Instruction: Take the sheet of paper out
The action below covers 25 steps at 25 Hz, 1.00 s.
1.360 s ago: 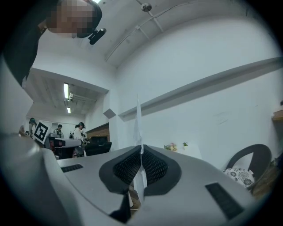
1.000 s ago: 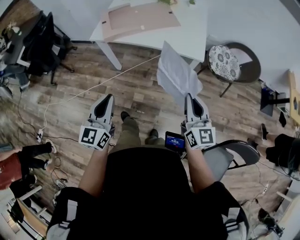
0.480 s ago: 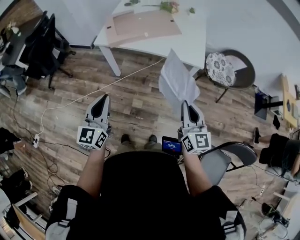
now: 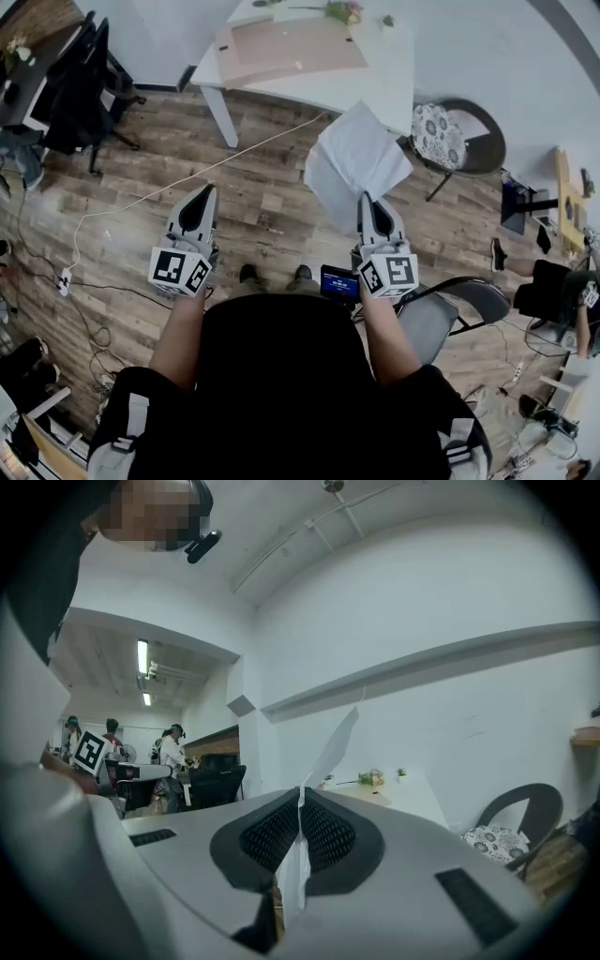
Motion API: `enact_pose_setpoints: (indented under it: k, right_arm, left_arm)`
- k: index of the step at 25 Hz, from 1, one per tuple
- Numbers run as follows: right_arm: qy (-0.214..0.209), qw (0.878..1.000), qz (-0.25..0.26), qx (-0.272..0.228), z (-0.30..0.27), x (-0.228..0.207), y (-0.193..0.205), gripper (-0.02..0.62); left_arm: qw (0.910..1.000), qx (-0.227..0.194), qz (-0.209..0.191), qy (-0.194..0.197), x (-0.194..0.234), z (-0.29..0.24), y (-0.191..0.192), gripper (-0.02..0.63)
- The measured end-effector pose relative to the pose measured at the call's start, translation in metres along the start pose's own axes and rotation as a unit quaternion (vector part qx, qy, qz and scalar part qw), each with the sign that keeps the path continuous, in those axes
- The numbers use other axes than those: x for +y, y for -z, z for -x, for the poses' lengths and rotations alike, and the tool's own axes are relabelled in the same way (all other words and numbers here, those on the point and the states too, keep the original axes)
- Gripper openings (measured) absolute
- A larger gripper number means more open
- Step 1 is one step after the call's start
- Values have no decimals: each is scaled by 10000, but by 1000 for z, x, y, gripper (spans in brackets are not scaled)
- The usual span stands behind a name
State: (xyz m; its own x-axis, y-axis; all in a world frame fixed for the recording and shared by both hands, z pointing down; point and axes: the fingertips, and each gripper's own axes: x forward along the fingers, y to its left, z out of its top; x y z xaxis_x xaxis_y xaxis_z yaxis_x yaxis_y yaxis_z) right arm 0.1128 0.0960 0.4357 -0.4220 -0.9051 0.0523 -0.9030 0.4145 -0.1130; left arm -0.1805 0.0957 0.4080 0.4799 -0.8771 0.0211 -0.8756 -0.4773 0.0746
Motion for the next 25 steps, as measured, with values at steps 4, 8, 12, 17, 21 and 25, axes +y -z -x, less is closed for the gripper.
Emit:
enact_pose_setpoints:
  k: [4, 8, 12, 17, 21, 25]
  right_arm:
    - [115, 9999, 44, 27, 4, -6, 1, 17]
    - [144, 9999, 77, 38, 5, -8, 1, 17]
    - [199, 9997, 66, 97, 7, -13, 2, 17]
    - [222, 9997, 40, 135, 12, -23, 4, 17]
    - [213, 9996, 44, 151, 15, -26, 7, 15]
    - [122, 9998, 84, 144, 16, -28, 9, 15]
  left_arm:
    - [9999, 24, 49, 86, -1, -1, 4, 3]
    - [9998, 31, 66, 173, -6, -5, 6, 3]
    - [9997, 28, 69, 213, -11, -10, 5, 3]
    - [9996, 72, 120, 258, -19, -14, 9, 3]
    - [9996, 99, 101, 256, -25, -16, 12, 3]
    - [9997, 100, 91, 205, -28, -18, 14, 3]
